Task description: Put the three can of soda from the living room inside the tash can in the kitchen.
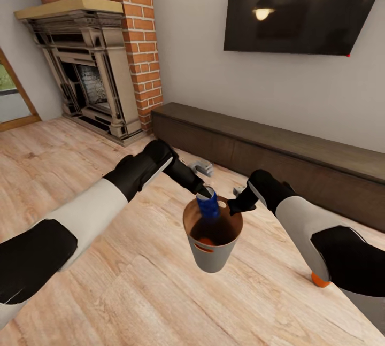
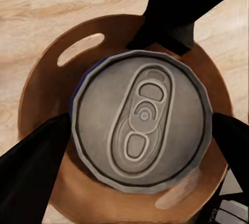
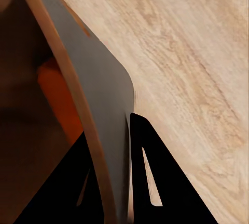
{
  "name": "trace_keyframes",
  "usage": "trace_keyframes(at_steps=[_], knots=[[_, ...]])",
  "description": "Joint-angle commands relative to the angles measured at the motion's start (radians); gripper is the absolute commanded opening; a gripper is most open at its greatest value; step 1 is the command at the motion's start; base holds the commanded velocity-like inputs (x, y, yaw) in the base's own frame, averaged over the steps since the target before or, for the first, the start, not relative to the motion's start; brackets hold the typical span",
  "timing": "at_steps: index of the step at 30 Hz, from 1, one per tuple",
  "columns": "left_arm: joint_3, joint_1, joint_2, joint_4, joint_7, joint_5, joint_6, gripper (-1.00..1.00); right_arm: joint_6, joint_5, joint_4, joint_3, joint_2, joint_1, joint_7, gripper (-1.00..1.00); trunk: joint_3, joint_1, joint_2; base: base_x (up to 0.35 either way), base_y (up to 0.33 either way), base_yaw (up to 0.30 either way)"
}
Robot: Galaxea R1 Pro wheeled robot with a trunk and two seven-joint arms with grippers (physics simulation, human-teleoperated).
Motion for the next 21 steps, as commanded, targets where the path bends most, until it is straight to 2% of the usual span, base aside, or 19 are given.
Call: trace_keyframes(at_steps=[1,3,5,9,14,21], knots=[[-0.019,0.005,0.000,-0.001,0.003,0.002,0.000,-1.00,0.006,-0.024,0.002,-0.006,0.001,-0.001,0.007,-1.00,0.000,0.000,0.000,0.000,0.000,0.000],[-0.068,0.022,0.000,-0.004,0.009,0.003,0.000,-1.00,0.006,-0.024,0.013,-0.006,0.007,-0.008,0.007,-1.00,0.000,0.000,0.000,0.000,0.000,0.000],[-0.088,0.031,0.000,-0.007,0.013,0.003,0.000,-1.00,0.006,-0.024,0.028,-0.007,0.014,-0.018,0.005,-1.00,0.000,0.000,0.000,0.000,0.000,0.000],[-0.099,0.054,-0.006,-0.011,0.017,0.003,0.000,-1.00,0.006,-0.024,0.041,-0.008,0.020,-0.036,-0.011,-1.00,0.000,0.000,0.000,0.000,0.000,0.000],[-0.103,0.102,-0.014,-0.011,0.059,0.004,0.000,-1.00,0.006,-0.024,0.047,-0.009,0.032,-0.052,-0.020,-1.00,0.000,0.000,0.000,0.000,0.000,0.000],[-0.113,0.127,-0.025,-0.009,0.082,0.004,0.000,-1.00,0.006,-0.025,0.064,-0.011,0.044,-0.063,-0.021,-1.00,0.000,0.000,0.000,0.000,0.000,0.000]])
